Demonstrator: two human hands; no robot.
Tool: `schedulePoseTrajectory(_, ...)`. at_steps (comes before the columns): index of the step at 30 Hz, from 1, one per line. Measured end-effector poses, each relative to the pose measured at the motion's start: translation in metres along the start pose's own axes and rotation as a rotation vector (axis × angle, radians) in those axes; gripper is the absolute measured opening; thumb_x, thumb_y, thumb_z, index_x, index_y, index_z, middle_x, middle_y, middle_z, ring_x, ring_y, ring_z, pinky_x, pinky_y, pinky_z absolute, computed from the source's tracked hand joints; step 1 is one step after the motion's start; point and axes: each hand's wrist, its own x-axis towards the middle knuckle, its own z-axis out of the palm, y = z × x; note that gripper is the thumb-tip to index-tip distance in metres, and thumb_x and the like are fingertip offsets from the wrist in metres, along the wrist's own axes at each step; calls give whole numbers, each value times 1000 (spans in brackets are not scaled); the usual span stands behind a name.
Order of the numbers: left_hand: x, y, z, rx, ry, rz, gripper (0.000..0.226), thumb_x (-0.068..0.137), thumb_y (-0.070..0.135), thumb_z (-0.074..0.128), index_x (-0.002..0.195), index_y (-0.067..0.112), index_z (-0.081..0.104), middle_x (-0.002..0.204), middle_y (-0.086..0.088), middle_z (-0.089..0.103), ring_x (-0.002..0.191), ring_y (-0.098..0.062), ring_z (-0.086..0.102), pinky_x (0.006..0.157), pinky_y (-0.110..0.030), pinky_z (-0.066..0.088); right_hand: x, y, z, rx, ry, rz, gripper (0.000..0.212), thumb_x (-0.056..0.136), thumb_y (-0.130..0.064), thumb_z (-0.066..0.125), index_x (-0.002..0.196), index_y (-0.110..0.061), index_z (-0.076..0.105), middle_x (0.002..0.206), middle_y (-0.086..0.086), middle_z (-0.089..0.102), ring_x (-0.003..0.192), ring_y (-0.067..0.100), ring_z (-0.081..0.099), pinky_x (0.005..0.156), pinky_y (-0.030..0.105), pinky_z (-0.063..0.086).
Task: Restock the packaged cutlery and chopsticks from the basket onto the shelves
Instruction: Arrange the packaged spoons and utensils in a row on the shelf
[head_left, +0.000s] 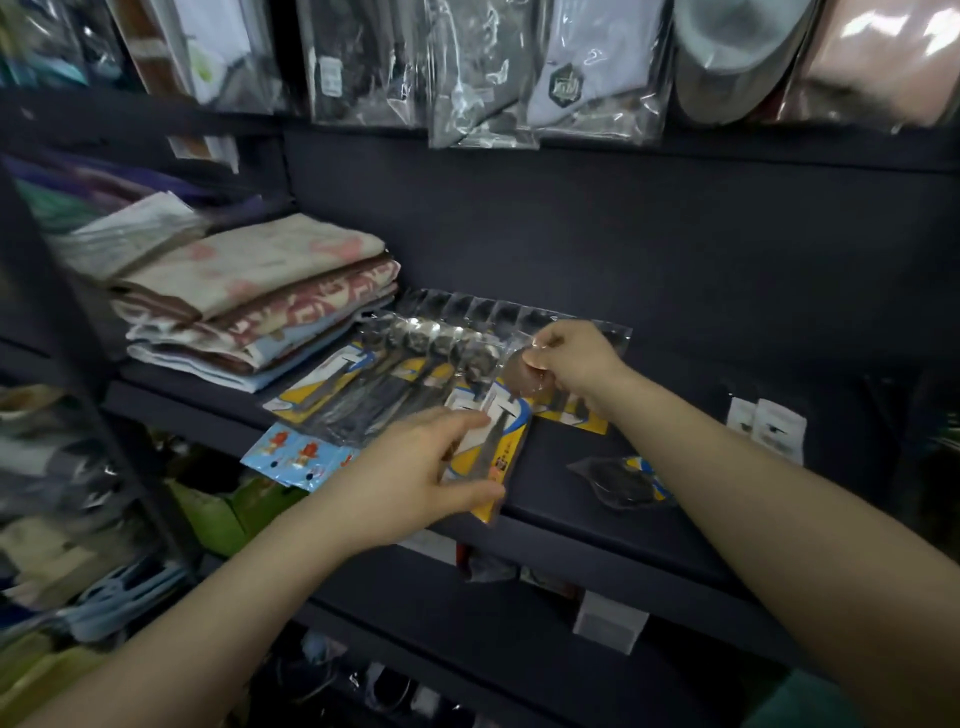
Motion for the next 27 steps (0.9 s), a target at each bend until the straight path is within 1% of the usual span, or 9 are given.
schedulePoseTrajectory(2, 3, -10, -4, 76, -48, 80, 77, 70, 66, 55, 134, 26, 39, 102, 21, 46, 99, 0, 35, 79, -12, 28, 5, -1, 3, -62, 22, -19, 5, 85, -8, 63, 80, -10, 64, 72, 3, 60, 63, 15, 54, 64, 29, 47)
schedulePoseTrajectory(4, 7, -21, -7, 114, -66, 162, 87, 62, 78, 43, 132, 27, 42, 88, 28, 37, 96, 1, 31, 82, -13, 28, 7, -1, 8, -180, 42, -38, 13, 85, -8, 61, 96, -6, 68, 88, 7, 65, 79, 16, 57, 71, 26, 44)
schedulePoseTrajectory(9, 9, -44, -9, 96, -147, 280, 84, 61, 80, 38, 128, 32, 49, 123, 12, 45, 116, 4, 26, 98, -12, 24, 13, 5, 15, -265, 97, -26, 25, 88, -7, 58, 112, -7, 62, 117, 11, 64, 102, 24, 60, 74, 22, 40)
schedulePoseTrajectory(13, 11, -52, -6, 166, -250, 294, 86, 61, 78, 38, 137, 36, 36, 150, 10, 22, 133, 2, 13, 105, -15, 14, 13, 4, 19, -355, 117, -42, 23, 88, -4, 55, 110, -8, 63, 117, 11, 64, 101, 25, 61, 78, 27, 46)
schedulePoseTrajectory(17, 14, -60, -10, 203, -234, 307, 86, 64, 81, 22, 136, 37, 35, 150, 12, 26, 136, -6, 24, 105, -22, 29, 15, 2, 20, -325, 170, -36, 23, 88, -2, 55, 108, -7, 64, 117, 10, 64, 97, 19, 58, 74, 21, 40)
schedulePoseTrajectory(19, 15, -62, -13, 209, -215, 348, 85, 68, 77, 10, 138, 35, 33, 150, 11, 26, 135, -5, 23, 104, -18, 26, 15, 1, 19, -294, 205, -18, 23, 89, -3, 56, 110, -6, 63, 118, 10, 63, 101, 21, 58, 76, 21, 40)
schedulePoseTrajectory(22, 17, -66, -20, 171, -286, 298, 67, 76, 65, 24, 139, 42, 20, 151, 20, 14, 133, 7, 11, 105, -7, 12, 11, 5, 16, -287, 223, 10, 24, 88, -4, 55, 111, -4, 62, 117, 12, 63, 105, 24, 58, 77, 23, 40)
schedulePoseTrajectory(24, 18, -68, -25, 130, -327, 292, 62, 79, 57, 41, 135, 49, 15, 147, 25, 13, 130, 10, 15, 99, 1, 18, 10, 8, 16, -279, 229, 26, 22, 88, -5, 56, 108, -5, 63, 114, 12, 63, 97, 22, 57, 75, 25, 41)
schedulePoseTrajectory(27, 19, -70, -20, 209, -330, 373, 76, 69, 68, 34, 139, 43, 22, 149, 18, 18, 131, 5, 17, 100, -7, 22, 11, 9, 15, -249, 217, 48, 20, 87, -5, 58, 106, -5, 62, 105, 11, 62, 88, 22, 57, 72, 29, 47)
